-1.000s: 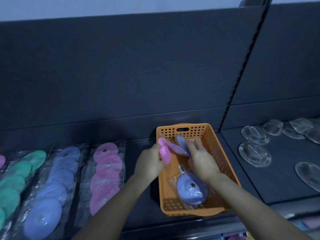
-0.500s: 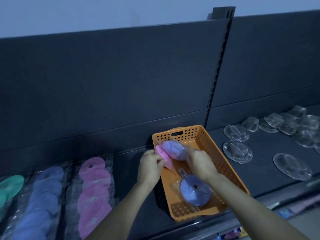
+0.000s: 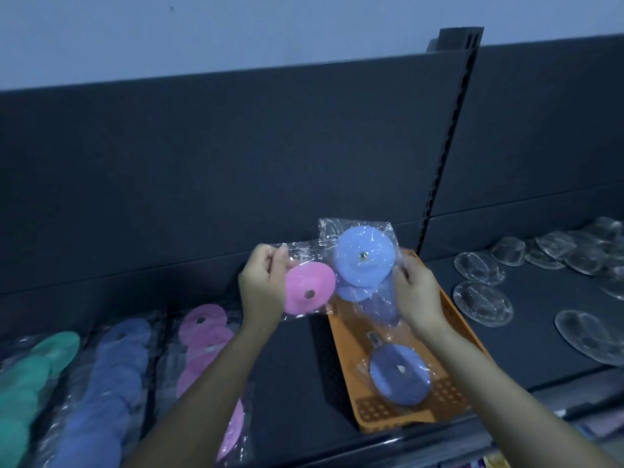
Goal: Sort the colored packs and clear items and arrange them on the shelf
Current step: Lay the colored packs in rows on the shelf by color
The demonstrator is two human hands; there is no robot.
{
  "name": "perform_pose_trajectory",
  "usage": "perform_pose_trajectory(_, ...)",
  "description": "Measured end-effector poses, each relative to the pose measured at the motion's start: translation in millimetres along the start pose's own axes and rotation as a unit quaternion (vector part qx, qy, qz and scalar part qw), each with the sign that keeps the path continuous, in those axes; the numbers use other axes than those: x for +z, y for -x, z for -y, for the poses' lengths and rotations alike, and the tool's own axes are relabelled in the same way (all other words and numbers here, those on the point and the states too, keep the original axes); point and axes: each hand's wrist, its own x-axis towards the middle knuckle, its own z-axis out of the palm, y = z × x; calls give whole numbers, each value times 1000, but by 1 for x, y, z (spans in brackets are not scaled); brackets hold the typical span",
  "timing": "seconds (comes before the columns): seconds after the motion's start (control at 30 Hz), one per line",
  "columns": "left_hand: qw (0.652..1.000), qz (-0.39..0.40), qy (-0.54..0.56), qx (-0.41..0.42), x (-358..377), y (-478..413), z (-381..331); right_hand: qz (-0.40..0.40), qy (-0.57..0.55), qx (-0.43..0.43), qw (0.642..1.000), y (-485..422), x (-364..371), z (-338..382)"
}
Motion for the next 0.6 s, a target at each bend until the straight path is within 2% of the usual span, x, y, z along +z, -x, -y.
perform_pose_trajectory(0.17, 992, -102, 2, -75, -42, -10, 15, 17, -111, 10, 994, 4, 22, 28)
perform_pose_trajectory(0.3, 973, -155, 66, -157, -82, -4, 34, 48, -174, 53, 982, 21, 52, 38)
perform_pose_trajectory(0.43, 965, -179, 64, -180, -118, 11, 51, 82, -195, 104, 972, 40, 83, 41)
perform_pose_trajectory(0.6, 958, -204, 53, -196, -147, 25, 64, 101, -166, 165, 967, 59, 116, 39)
